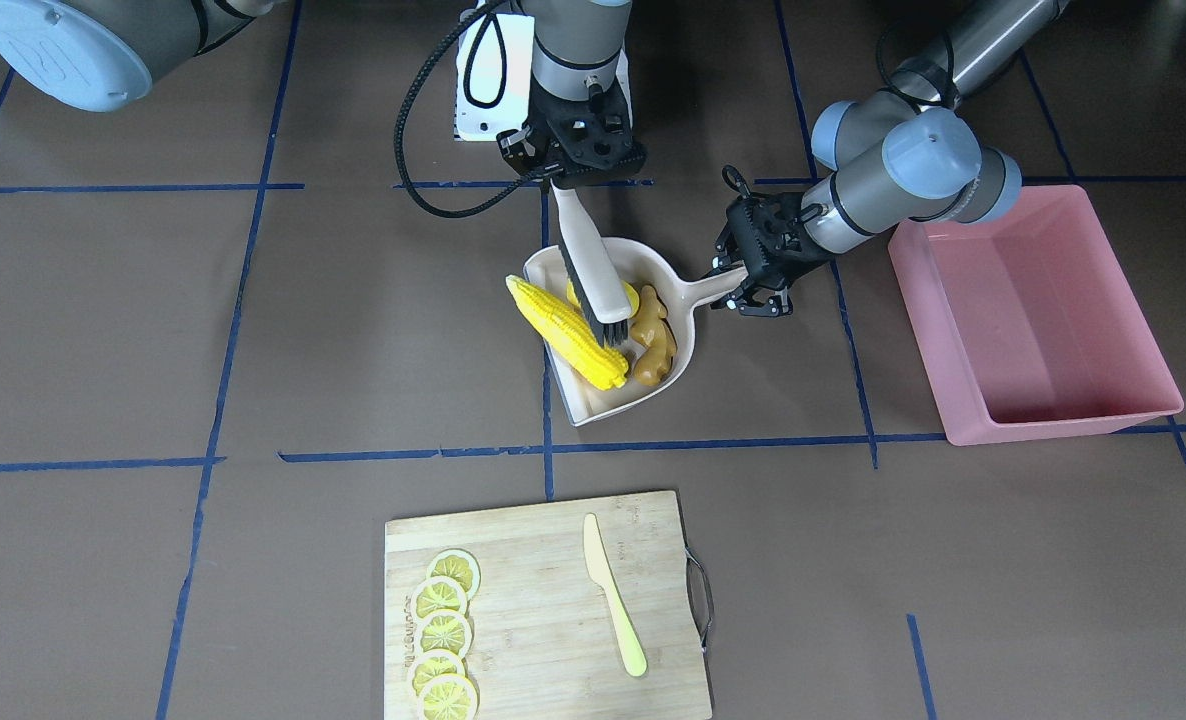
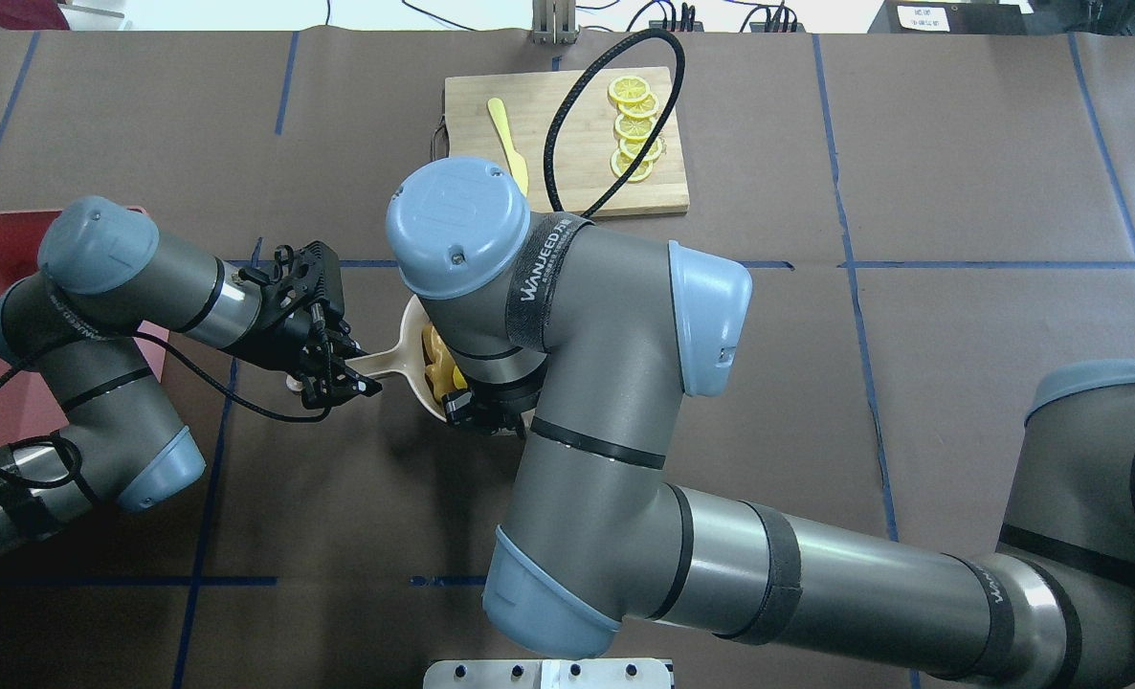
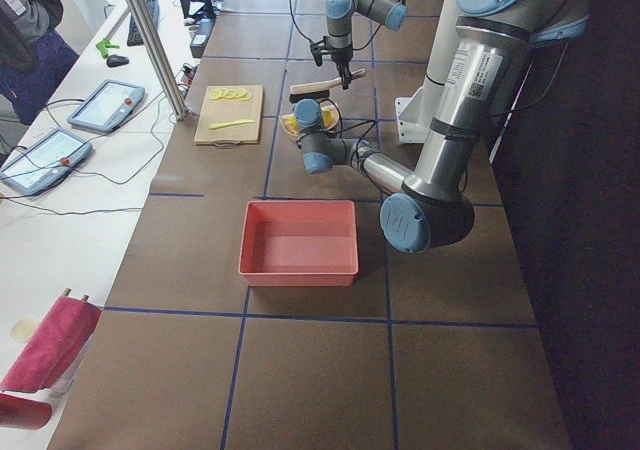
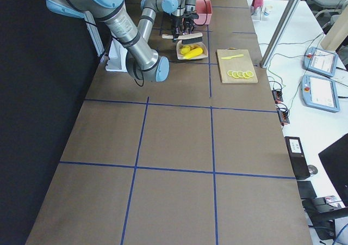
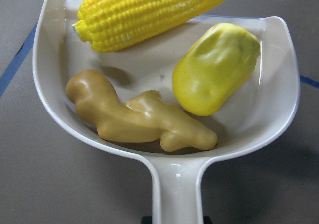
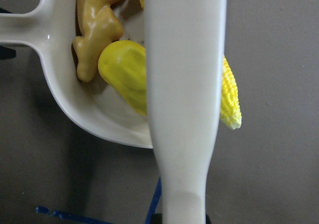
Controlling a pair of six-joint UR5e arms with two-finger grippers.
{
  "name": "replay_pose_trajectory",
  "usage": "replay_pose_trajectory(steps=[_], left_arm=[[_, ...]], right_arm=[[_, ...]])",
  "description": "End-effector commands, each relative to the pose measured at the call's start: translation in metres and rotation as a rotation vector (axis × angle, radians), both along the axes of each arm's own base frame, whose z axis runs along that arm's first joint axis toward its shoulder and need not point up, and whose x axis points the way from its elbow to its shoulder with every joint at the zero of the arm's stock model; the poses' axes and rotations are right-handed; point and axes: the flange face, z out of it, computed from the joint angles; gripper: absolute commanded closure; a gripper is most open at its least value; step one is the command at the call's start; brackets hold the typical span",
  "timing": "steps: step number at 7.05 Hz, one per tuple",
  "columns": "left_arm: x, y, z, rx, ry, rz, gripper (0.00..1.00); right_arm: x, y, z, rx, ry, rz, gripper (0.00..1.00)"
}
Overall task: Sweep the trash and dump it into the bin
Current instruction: 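Lift the loaded dustpan with the left gripper while the right gripper withdraws the brush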
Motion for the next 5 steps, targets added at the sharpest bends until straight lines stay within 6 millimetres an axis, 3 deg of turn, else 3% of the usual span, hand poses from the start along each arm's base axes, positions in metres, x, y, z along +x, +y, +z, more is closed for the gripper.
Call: replay_pose_trajectory(steps=[1,3,5], left_arm=[[-0.001,0.001,-0.01,-0.017,0.033,-0.009,1.0],[-0.009,0.003,-0.025,-0.028,0.059,-0.022,1.0],[-0.03,0.007,-0.05,-0.068,0.102,-0.055,1.0]], right_arm=[[0.058,-0.006,-0.006,-0.004,-0.038,0.038,1.0],[0.162,-0.04,0.026,-0.029,-0.107,0.14,1.0],[0.223,-0.074,0.06,-0.084,-0.1,0.233,1.0]])
